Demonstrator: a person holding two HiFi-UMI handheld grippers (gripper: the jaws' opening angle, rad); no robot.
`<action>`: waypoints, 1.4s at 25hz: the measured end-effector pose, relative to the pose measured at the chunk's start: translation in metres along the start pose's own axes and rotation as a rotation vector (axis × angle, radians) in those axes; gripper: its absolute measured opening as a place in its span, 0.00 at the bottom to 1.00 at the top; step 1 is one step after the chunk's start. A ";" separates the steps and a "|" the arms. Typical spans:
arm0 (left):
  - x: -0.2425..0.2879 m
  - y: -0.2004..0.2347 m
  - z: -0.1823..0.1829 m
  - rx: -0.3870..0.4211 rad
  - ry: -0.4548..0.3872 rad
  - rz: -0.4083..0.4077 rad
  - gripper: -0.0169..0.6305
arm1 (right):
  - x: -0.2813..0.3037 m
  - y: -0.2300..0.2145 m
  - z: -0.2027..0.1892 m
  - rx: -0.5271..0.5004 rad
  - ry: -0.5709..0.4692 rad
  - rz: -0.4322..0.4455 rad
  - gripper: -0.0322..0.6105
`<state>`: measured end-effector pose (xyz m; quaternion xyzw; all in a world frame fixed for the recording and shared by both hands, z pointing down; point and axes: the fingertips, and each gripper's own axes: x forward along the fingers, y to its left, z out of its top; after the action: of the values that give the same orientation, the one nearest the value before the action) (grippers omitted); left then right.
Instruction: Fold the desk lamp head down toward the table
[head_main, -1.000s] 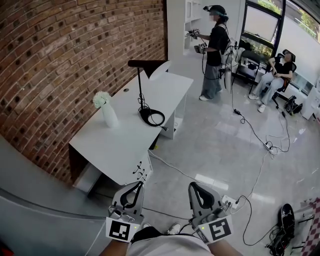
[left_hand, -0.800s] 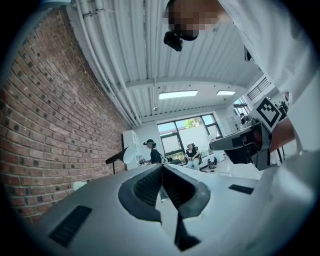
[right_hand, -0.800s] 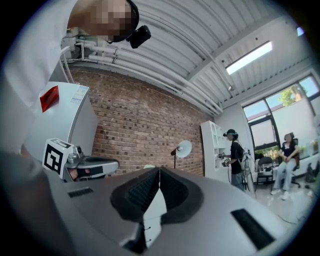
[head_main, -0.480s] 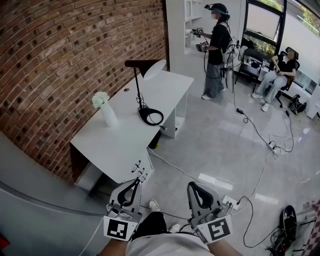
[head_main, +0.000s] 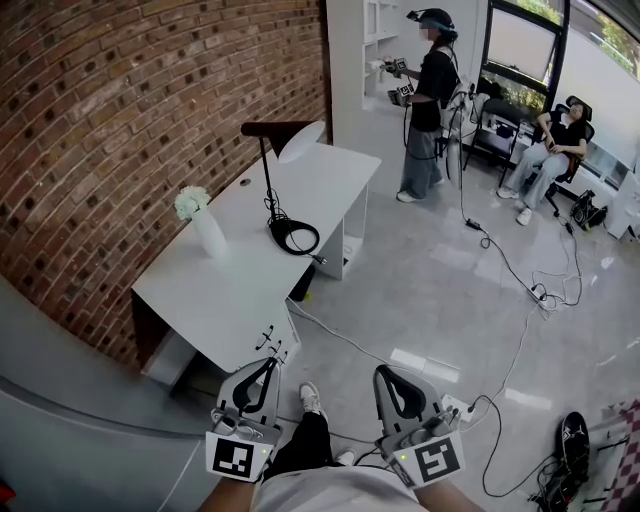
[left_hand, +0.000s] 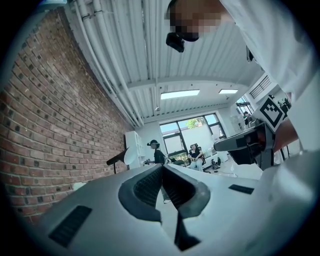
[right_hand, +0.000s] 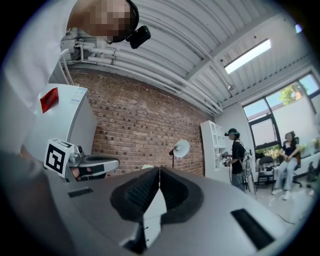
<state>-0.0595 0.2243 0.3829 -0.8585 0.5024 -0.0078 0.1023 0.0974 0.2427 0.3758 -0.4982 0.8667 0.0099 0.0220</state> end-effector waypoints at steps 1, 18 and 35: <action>0.003 0.000 -0.001 -0.002 -0.002 -0.002 0.04 | 0.002 -0.002 -0.001 0.005 0.003 -0.005 0.08; 0.089 0.054 -0.044 -0.032 0.029 -0.008 0.04 | 0.085 -0.053 -0.030 -0.010 0.068 -0.014 0.08; 0.225 0.143 -0.077 -0.054 0.042 -0.070 0.04 | 0.235 -0.110 -0.044 -0.015 0.122 -0.032 0.08</action>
<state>-0.0808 -0.0507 0.4116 -0.8776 0.4742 -0.0161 0.0682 0.0734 -0.0173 0.4085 -0.5119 0.8582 -0.0143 -0.0342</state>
